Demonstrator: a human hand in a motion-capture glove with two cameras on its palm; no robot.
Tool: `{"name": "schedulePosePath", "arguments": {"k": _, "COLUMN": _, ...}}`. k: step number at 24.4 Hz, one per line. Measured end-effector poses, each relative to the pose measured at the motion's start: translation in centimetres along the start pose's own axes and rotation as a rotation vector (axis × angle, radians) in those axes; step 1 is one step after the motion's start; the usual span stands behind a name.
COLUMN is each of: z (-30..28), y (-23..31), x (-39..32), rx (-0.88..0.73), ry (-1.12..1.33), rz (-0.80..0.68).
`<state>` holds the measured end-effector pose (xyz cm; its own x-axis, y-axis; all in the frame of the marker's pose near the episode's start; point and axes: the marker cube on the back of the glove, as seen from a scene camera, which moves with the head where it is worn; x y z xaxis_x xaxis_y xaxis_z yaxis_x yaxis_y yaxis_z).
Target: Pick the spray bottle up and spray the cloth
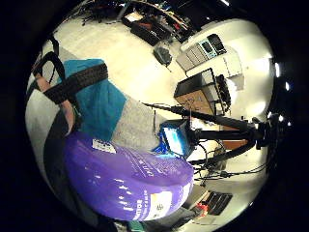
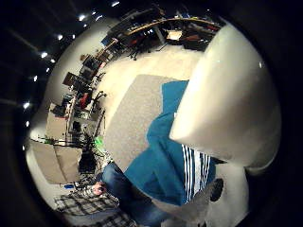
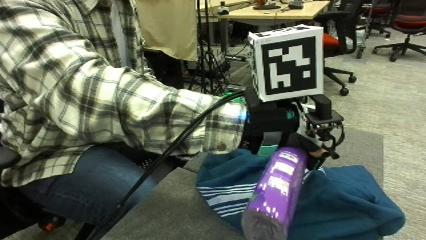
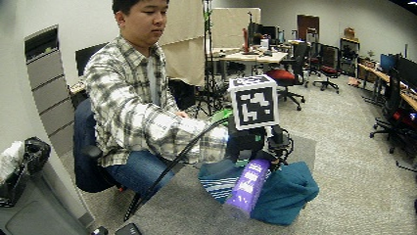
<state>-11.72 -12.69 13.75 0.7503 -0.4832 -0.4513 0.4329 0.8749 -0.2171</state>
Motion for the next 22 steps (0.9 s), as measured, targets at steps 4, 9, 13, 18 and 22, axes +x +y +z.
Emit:
{"name": "schedulePosePath", "arguments": {"k": 4, "z": 0.8, "y": 0.1, "x": -0.6, "rx": -0.035, "ry": 0.060, "rz": -0.027}}
{"name": "schedulePosePath", "arguments": {"k": 9, "z": 1.6, "y": 0.1, "x": -1.4, "rx": -0.057, "ry": 0.129, "rz": -0.072}}
{"name": "schedulePosePath", "arguments": {"k": 13, "z": 1.9, "y": 0.1, "x": -1.9, "rx": -0.069, "ry": 0.156, "rz": -0.092}}
{"name": "schedulePosePath", "arguments": {"k": 18, "z": 1.3, "y": 0.1, "x": -2.4, "rx": -0.033, "ry": 0.084, "rz": -0.080}}
{"name": "schedulePosePath", "arguments": {"k": 22, "z": -0.3, "y": 0.3, "x": -2.2, "rx": 0.030, "ry": -0.034, "rz": -0.039}}
